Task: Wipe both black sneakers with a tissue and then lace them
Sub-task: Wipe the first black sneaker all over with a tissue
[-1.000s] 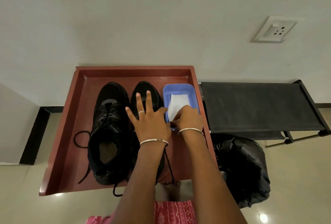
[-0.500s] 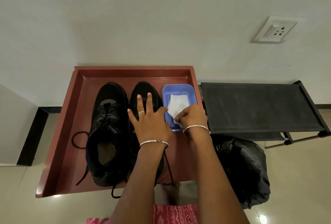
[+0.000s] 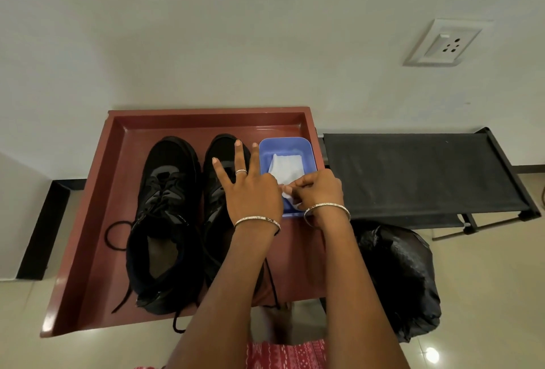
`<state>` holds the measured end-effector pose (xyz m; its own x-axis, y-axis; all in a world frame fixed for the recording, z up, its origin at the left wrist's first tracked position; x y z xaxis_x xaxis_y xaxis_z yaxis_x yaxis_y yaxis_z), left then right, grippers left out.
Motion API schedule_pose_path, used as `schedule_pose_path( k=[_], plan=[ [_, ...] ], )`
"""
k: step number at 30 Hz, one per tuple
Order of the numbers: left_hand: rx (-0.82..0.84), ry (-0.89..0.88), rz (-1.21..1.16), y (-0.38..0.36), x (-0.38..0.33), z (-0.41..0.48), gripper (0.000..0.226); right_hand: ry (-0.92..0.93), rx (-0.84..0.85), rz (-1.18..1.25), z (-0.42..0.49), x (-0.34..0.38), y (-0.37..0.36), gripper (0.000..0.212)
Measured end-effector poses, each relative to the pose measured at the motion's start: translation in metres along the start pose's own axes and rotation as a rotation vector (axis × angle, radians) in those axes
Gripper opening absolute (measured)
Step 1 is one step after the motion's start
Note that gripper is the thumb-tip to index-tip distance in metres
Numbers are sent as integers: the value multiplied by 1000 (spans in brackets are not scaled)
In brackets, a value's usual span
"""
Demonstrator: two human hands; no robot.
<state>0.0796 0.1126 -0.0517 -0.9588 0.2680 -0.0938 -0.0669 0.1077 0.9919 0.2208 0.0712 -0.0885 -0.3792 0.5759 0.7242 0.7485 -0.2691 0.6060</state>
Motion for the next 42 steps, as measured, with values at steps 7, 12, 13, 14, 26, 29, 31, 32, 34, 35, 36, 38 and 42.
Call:
schedule_pose_path(
  k=[7, 12, 13, 14, 26, 29, 31, 32, 34, 35, 36, 38, 42],
  plan=[
    [96, 25, -71, -7, 5, 2, 28, -30, 50, 111, -1, -1, -1, 4],
    [98, 60, -128, -7, 10, 3, 25, -11, 34, 120, -3, 2, 0, 9],
    [100, 64, -118, -8, 11, 3, 25, -9, -5, 117, -2, 2, 3, 18],
    [101, 66, -97, -10, 11, 3, 25, -7, -53, 118, 1, 1, 7, 27],
    [88, 41, 25, -13, 7, 0, 14, 84, -392, 434, 1, 5, 55, 10],
    [44, 25, -152, -5, 10, 3, 20, 39, -345, 771, 1, 5, 59, 16],
    [-72, 32, -414, 15, 17, 7, 16, -26, -217, 1164, 3, 8, 54, 22],
    [-149, 53, -557, 28, 25, 6, 11, -83, -138, 1348, 4, 8, 46, 25],
    [-268, 158, -750, 48, 49, -1, 7, -270, -102, 1513, 9, -11, 34, 33],
    [-287, 247, -810, 51, 62, -7, 11, -351, -144, 1410, 11, -24, 33, 34],
    [-270, 350, -885, 50, 77, -14, 16, -394, -194, 1146, 10, -38, 38, 33],
    [-137, 566, -1192, 34, 99, -31, 26, -494, -241, 844, 9, -58, 40, 35],
    [404, 813, -1535, -1, 92, -82, 36, -514, -256, 495, -21, -51, 39, 60]
  ],
)
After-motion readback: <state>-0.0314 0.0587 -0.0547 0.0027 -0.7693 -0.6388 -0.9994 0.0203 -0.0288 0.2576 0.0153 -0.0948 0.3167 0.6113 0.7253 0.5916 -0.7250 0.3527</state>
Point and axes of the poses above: each hand's wrist, its own z-axis towards the middle knuckle, its own y-axis out of the back of the hand, x = y × z, the point moved 9 cm from there along z, towards the middle knuckle, and after that the axes turned 1 degree about y, right-handed, at the moved point
